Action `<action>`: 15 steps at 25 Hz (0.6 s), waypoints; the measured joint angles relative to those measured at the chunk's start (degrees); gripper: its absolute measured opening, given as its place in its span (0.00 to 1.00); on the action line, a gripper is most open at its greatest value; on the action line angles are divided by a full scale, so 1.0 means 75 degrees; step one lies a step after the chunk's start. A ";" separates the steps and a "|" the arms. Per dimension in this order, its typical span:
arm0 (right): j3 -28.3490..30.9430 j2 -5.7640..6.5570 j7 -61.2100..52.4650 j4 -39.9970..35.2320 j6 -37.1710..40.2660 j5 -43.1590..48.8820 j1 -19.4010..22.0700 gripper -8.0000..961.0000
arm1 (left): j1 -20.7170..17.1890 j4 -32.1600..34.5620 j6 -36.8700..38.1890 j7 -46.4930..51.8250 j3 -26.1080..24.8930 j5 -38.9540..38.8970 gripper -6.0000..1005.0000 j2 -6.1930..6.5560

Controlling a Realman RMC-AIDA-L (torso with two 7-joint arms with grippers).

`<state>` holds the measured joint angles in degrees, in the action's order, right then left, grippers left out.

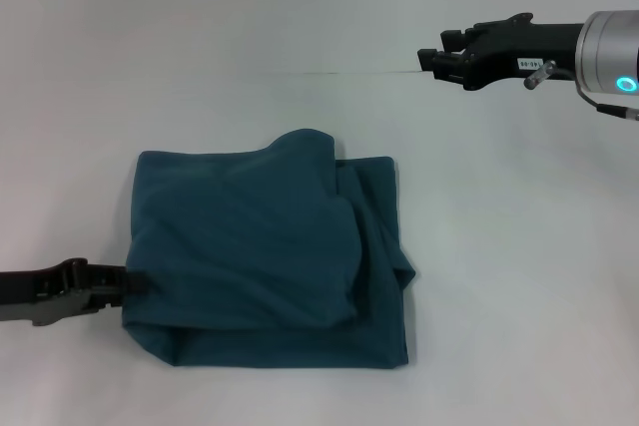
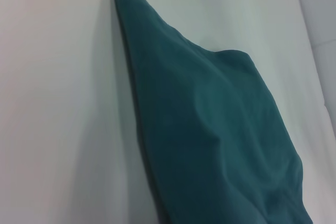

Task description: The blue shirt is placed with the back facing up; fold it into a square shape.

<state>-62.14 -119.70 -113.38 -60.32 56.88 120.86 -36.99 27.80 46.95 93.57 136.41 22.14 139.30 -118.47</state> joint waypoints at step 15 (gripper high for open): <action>-0.0022 -0.0029 -0.0105 0.0092 -0.0040 -0.0017 -0.0041 0.43 | -0.0357 0.1402 0.0030 -0.1985 -0.0498 -0.0541 0.50 -0.0033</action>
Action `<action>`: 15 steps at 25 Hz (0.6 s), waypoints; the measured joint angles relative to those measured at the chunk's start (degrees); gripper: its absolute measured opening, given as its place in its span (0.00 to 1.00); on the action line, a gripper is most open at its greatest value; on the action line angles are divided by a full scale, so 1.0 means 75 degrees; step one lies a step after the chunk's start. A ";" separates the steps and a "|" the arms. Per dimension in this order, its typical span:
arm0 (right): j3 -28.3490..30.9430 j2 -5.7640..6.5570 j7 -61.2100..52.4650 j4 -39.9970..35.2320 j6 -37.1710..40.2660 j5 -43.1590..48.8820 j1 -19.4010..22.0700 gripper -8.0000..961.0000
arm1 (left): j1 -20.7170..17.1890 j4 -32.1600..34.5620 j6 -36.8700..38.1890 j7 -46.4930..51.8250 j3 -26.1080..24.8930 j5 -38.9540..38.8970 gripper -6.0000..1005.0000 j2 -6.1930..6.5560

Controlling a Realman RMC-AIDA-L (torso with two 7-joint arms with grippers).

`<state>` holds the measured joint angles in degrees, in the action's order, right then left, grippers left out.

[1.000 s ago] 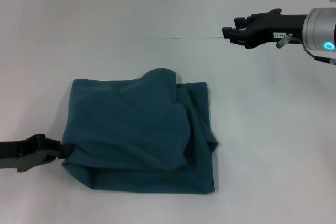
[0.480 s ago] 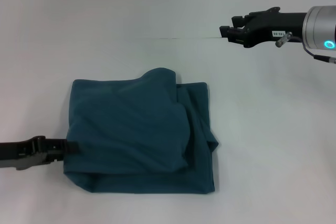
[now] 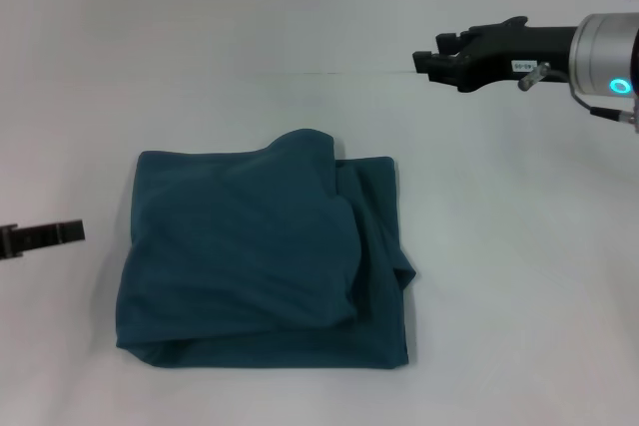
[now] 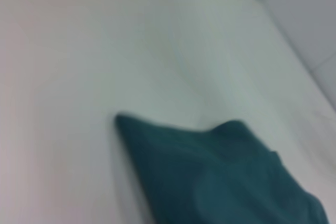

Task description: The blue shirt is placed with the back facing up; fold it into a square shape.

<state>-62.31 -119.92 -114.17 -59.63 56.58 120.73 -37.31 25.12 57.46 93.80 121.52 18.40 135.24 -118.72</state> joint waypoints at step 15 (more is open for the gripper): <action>-0.0829 -0.0053 0.0272 0.1321 -0.2093 -0.2320 0.0175 0.43 | 0.0229 0.0360 -0.0273 -0.3946 0.0162 -0.1552 0.43 0.0000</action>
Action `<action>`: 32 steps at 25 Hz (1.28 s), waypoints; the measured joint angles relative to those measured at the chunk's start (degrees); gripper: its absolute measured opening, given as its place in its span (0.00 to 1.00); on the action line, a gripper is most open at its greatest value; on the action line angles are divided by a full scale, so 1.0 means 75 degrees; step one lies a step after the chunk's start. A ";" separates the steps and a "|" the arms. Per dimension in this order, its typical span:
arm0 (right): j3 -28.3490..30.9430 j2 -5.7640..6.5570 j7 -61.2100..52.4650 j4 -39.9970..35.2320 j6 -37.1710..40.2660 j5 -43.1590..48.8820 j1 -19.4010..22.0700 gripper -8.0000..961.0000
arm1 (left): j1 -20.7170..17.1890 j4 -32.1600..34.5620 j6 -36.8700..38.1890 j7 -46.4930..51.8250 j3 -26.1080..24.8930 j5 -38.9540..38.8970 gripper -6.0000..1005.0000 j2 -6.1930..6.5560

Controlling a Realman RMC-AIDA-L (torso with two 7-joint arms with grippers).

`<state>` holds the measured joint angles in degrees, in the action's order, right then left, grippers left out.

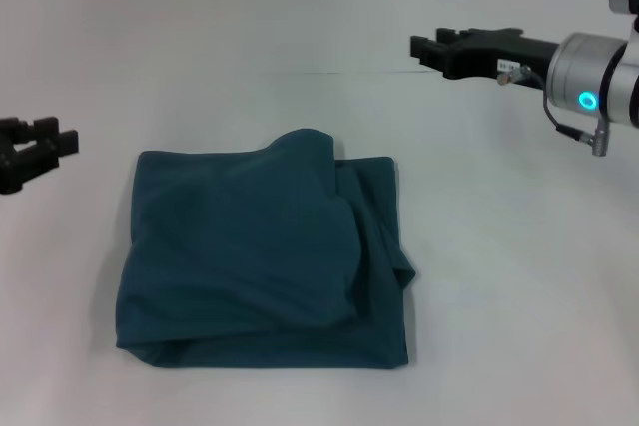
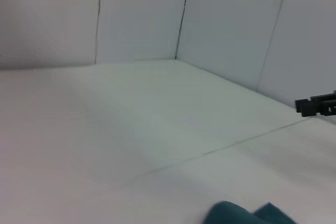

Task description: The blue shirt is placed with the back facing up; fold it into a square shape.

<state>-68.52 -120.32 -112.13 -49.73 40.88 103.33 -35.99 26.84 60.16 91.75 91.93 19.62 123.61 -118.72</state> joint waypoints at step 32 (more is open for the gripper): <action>0.0253 0.0261 0.4223 0.1573 0.4257 -0.0691 -0.0527 0.98 | 0.0263 -0.1014 0.1450 -0.3292 -0.0004 0.0401 0.67 0.0484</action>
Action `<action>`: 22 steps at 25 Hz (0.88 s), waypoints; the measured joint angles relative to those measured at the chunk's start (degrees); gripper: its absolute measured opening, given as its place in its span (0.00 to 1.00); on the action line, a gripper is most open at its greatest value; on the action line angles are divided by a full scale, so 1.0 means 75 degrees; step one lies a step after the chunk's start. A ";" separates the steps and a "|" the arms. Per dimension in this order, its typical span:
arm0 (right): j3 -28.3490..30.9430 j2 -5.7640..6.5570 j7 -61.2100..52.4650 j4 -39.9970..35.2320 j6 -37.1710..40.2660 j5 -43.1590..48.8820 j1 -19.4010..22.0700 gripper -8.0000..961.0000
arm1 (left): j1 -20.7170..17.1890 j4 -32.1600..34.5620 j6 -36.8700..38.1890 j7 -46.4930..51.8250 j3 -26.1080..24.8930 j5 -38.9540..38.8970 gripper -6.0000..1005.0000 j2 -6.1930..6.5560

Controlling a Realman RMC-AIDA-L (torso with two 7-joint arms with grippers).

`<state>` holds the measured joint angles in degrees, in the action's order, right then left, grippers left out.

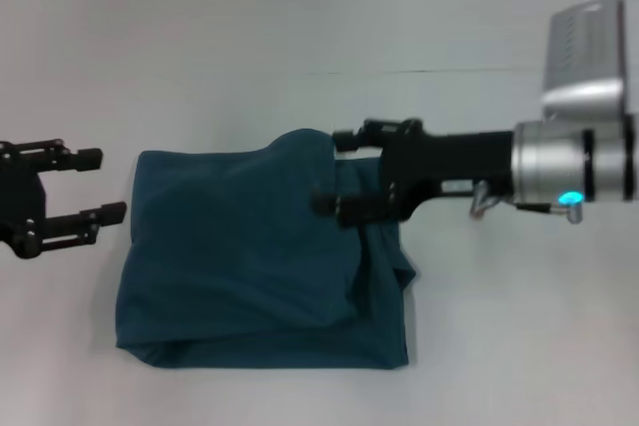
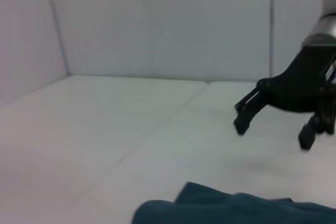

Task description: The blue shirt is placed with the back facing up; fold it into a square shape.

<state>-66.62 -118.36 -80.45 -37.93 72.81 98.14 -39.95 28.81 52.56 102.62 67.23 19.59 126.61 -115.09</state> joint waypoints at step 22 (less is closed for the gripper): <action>-0.0198 -0.0199 0.0979 0.0274 -0.0446 -0.0033 -0.0331 0.98 | 0.0781 -0.0632 -0.0621 0.0234 0.1065 0.0144 0.66 0.0071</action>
<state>-68.10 -119.86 -73.11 -35.87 69.46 97.90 -42.43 34.67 47.82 97.97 68.99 27.58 127.69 -114.56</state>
